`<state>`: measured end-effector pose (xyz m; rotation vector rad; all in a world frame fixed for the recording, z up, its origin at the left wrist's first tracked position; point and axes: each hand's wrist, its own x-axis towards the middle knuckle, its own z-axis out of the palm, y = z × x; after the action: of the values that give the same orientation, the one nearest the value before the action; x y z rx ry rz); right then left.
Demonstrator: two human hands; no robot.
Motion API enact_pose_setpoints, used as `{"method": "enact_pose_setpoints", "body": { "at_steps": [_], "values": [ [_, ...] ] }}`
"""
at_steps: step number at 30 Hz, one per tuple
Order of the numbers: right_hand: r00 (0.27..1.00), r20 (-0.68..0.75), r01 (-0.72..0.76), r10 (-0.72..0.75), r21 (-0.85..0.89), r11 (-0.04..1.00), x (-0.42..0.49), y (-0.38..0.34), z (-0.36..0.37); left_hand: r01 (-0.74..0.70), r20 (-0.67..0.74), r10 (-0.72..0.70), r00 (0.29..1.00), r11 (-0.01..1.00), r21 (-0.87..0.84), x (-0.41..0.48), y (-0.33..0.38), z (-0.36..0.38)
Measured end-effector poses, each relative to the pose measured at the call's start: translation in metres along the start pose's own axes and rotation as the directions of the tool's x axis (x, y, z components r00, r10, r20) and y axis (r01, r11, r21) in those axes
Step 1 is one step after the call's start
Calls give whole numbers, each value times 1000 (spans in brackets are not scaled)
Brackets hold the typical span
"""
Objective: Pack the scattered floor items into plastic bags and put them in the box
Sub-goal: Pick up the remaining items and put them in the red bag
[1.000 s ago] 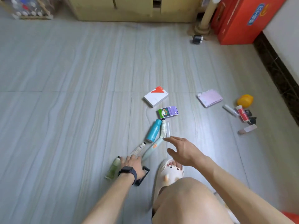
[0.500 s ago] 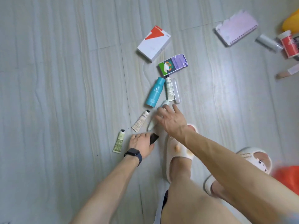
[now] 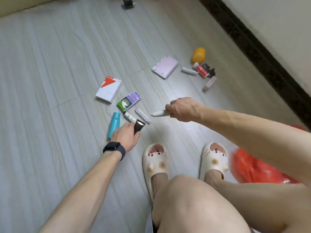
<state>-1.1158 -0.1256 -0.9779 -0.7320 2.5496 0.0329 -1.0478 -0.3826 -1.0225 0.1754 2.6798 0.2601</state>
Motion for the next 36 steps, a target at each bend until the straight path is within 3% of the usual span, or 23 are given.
{"method": "enact_pose_setpoints", "body": {
  "at_steps": [4,7,9,11,14,16,17,20,25,29,31,34,36],
  "values": [
    [962,-168,-185,213,172,968,-79,40,-41,-198,-75,198,977,980,5,20,81,-59],
    [848,-306,-245,434,500,831,-162,58,-44,-369,-130,366,922,929,-1,18,152,-95],
    [699,-309,-199,645,783,589,-225,63,-27,-472,-169,470,866,881,27,12,203,-113],
    [493,-213,-141,843,937,319,-285,65,6,-585,-182,587,789,808,73,3,249,-125],
    [222,89,-56,971,995,-79,-364,71,78,-689,-108,725,680,682,245,-10,308,-127],
    [91,264,-168,960,955,-246,-403,76,131,-730,-3,792,610,564,387,-13,339,-116],
    [63,329,-237,942,922,-306,-417,77,156,-743,54,804,592,518,424,-15,353,-108],
    [93,481,-287,872,851,-439,-435,73,208,-767,192,784,590,470,438,-12,390,-76],
    [164,585,-195,794,808,-556,-419,75,242,-819,284,774,565,487,303,-17,438,-9],
    [30,562,-190,826,815,-548,-398,83,258,-845,344,774,531,515,145,-29,446,43],
    [25,548,-185,836,824,-535,-391,80,265,-861,380,780,498,496,111,-34,442,68],
    [111,538,46,835,837,-545,-384,68,253,-864,417,777,471,502,39,-38,438,96],
    [260,524,173,811,801,-573,-384,58,235,-873,415,794,443,487,1,-41,440,110]
  ]
}}
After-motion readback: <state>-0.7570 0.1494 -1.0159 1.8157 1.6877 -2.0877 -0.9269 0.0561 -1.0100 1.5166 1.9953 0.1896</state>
